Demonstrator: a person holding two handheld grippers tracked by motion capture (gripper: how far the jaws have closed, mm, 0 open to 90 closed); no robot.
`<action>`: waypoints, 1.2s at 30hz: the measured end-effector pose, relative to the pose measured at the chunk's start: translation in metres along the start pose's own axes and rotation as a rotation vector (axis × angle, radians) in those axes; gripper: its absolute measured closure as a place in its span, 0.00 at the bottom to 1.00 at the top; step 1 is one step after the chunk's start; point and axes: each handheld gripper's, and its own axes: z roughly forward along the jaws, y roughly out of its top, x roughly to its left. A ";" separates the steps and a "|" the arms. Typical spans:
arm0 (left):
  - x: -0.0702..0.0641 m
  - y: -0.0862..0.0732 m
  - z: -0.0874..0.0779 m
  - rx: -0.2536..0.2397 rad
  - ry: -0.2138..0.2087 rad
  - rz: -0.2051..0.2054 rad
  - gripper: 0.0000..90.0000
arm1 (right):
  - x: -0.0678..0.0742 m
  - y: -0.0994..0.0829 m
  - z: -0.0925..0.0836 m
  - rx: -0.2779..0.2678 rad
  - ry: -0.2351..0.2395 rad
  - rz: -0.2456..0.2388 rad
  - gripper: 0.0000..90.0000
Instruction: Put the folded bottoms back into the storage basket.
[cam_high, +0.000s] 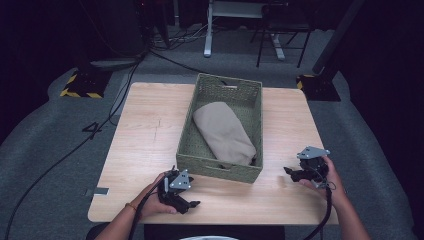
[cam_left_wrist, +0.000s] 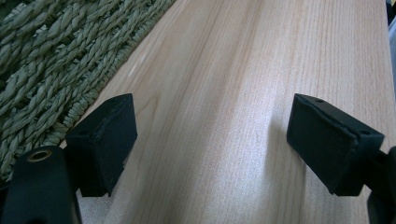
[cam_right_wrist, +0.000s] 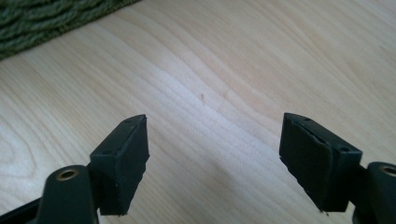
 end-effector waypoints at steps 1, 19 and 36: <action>0.000 0.000 0.000 0.000 0.000 0.000 0.19 | 0.000 -0.003 0.001 0.002 -0.004 -0.002 0.27; 0.000 0.000 0.000 0.000 -0.001 -0.001 0.19 | -0.007 -0.060 -0.010 -0.086 0.056 0.186 0.24; 0.001 0.000 0.001 -0.006 -0.004 0.007 0.19 | -0.009 -0.070 -0.012 -0.102 0.056 0.255 0.20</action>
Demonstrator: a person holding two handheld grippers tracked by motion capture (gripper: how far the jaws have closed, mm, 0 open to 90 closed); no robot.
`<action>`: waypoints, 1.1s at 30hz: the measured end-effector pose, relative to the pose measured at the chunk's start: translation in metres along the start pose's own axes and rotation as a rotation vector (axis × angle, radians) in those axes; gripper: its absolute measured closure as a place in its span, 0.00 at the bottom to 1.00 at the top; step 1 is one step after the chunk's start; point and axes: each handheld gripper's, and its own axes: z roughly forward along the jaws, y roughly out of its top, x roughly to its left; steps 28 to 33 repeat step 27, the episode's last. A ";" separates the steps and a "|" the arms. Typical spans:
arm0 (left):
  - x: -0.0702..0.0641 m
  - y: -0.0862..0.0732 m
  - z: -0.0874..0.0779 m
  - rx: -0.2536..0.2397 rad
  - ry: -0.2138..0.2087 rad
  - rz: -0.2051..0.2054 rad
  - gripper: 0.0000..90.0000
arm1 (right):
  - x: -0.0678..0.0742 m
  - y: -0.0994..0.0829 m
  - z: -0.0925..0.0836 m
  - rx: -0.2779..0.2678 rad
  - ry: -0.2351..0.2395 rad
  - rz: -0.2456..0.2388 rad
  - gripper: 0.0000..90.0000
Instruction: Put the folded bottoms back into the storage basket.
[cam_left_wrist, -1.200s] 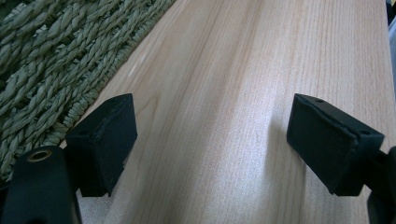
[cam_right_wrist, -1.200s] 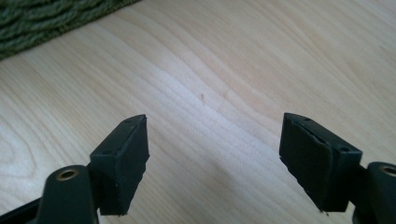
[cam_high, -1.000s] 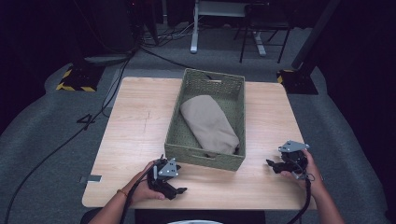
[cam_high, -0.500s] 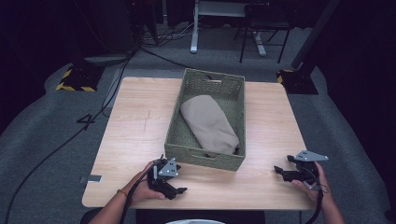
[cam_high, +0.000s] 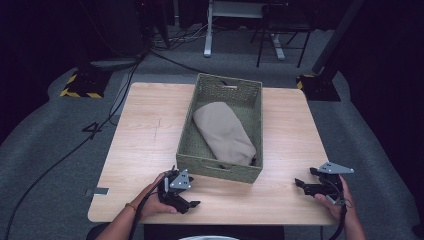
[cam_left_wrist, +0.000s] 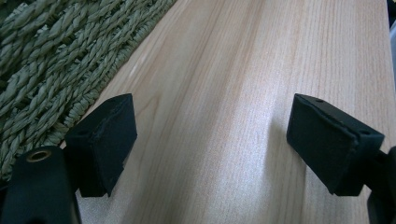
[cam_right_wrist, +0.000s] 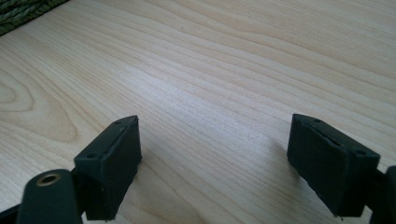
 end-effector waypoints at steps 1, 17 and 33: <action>0.000 0.000 0.000 0.000 0.000 0.000 0.19 | 0.000 0.000 0.000 0.000 0.000 0.000 0.20; 0.001 0.000 0.000 0.001 0.000 -0.001 0.18 | 0.000 0.000 0.000 0.001 -0.001 0.000 0.19; 0.001 0.000 0.000 0.002 0.006 -0.020 0.18 | 0.000 0.000 0.000 0.001 0.000 0.001 0.19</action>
